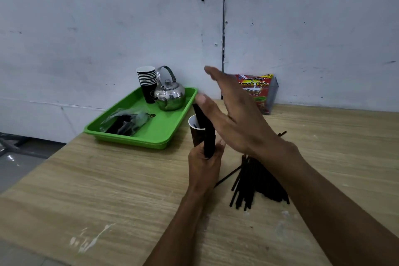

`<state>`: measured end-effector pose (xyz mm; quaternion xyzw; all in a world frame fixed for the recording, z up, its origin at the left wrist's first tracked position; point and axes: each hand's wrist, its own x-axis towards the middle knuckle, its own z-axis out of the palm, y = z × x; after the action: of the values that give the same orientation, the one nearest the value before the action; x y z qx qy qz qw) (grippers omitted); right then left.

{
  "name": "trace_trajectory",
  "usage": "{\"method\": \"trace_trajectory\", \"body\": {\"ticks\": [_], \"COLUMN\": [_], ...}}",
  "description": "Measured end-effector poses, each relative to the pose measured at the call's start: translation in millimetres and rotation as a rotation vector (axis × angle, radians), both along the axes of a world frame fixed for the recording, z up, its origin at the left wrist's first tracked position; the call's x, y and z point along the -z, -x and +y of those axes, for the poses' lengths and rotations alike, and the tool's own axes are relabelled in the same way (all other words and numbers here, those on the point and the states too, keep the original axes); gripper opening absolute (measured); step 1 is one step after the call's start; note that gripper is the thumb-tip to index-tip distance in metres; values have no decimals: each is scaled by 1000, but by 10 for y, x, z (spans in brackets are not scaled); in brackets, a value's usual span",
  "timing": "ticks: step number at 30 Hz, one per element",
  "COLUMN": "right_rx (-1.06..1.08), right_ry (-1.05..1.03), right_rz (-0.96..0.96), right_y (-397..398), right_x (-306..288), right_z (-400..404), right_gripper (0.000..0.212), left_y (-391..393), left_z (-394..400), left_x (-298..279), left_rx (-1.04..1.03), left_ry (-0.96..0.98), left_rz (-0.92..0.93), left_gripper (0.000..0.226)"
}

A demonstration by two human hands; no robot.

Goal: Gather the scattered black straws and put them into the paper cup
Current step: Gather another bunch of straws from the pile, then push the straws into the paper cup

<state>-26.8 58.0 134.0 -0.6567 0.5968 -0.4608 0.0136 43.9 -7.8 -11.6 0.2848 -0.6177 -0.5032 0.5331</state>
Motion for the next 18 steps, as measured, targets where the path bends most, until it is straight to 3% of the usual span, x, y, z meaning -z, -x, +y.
{"method": "trace_trajectory", "body": {"ticks": [4, 6, 7, 10, 11, 13, 14, 18], "right_rx": [30, 24, 14, 0, 11, 22, 18, 24], "right_ry": [-177, -344, -419, -505, -499, -495, -499, -298], "right_rz": [215, 392, 453, 525, 523, 524, 519, 295], "right_y": [-28, -47, -63, -106, -117, -109, -98, -41], "right_x": [-84, 64, 172, 454, 491, 483, 461, 359], "right_z": [-108, -120, -111, -54, -37, -48, -62, -104], "right_gripper": [72, 81, 81, 77, 76, 73, 71, 65], "left_y": [2, -2, 6, -14, -67, -71, -63, -45], "left_z": [-5, 4, 18, 51, 84, 101, 114, 1], "left_x": [-16, -35, -51, -85, -85, -144, -144, -41], "left_rx": [3, 37, 109, 213, 203, 107, 193, 88], "left_ry": [18, 51, 39, -180, -158, -102, -88, -20], "left_rz": [-19, -4, 66, 231, 172, 49, 31, -97], "left_gripper": [35, 14, 21, 101, 105, 66, 50, 37]}}
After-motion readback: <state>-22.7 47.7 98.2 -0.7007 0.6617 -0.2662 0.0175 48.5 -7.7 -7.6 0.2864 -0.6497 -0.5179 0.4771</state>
